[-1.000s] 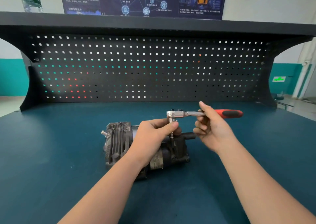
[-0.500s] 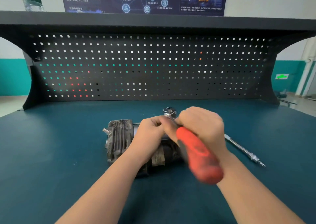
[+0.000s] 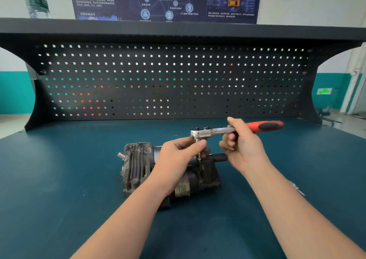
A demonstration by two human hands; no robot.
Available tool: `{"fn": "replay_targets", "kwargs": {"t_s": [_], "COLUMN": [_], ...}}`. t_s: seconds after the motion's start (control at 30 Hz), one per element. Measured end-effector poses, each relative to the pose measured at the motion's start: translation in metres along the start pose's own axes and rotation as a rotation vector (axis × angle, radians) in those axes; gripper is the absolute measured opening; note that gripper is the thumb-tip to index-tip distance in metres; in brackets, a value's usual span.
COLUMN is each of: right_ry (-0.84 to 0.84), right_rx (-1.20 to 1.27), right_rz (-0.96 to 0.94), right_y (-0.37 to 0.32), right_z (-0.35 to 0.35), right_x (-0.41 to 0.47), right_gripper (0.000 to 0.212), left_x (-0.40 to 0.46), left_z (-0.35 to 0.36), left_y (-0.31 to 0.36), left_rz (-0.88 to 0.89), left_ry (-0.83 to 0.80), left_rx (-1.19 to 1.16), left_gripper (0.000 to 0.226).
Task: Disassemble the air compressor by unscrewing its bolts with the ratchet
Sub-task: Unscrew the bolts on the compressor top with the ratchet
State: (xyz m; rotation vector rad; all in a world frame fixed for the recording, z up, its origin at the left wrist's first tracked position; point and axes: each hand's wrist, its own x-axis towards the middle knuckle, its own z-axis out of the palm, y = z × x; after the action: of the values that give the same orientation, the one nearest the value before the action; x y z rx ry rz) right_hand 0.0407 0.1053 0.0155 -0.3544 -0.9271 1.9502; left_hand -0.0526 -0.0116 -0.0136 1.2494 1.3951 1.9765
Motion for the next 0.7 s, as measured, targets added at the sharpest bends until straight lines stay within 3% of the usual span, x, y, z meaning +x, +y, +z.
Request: {"fn": "replay_targets", "kwargs": {"t_s": [0.07,0.13,0.2,0.27,0.3,0.33,0.4,0.57,0.63,0.7], "right_ry": [0.007,-0.014,-0.28,-0.466,-0.428,-0.34,-0.192,-0.045,0.014,0.059], "right_rx": [-0.195,-0.711,-1.059,-1.145,-1.131,-1.086,-0.891,-0.104,0.004,0.031], "right_rz": [-0.328,-0.886,-1.446,-1.707,-1.704,-1.586,-1.122,-0.066,0.109,0.122], "right_y": [-0.003,-0.003,0.0,0.004,0.003,0.0,-0.006,-0.006,0.004,0.011], "right_z": [0.01,0.018,0.024,0.022,0.018,0.013,0.006,-0.01,-0.014,-0.013], "right_x": [-0.016,-0.037,-0.055,-0.06,-0.057,-0.054,-0.046,-0.004,0.006,0.011], "right_gripper": [0.036,0.039,0.037,0.035,0.036,0.038,0.039,0.028,0.028,0.031], "left_x": [-0.001,0.002,0.002,0.003,0.001,-0.002,-0.006,-0.002,-0.002,-0.002], "left_z": [-0.002,-0.001,0.003,0.0,0.0,0.0,0.001,0.004,0.004,0.003], "left_y": [0.003,0.004,0.009,0.008,0.008,0.008,0.008,0.006,0.004,0.004], "left_rz": [-0.03,-0.047,-0.066,-0.069,-0.041,-0.032,-0.041,-0.074,-0.059,-0.041], "left_ry": [0.007,0.012,0.029,0.071,0.046,0.021,0.035,0.067,0.066,0.041], "left_rx": [0.005,0.033,0.155,0.194,0.158,0.128,0.053,-0.023,0.003,0.025], "left_gripper": [0.013,0.016,0.026,0.035,0.033,0.023,0.011,0.013,0.011,0.012]}}
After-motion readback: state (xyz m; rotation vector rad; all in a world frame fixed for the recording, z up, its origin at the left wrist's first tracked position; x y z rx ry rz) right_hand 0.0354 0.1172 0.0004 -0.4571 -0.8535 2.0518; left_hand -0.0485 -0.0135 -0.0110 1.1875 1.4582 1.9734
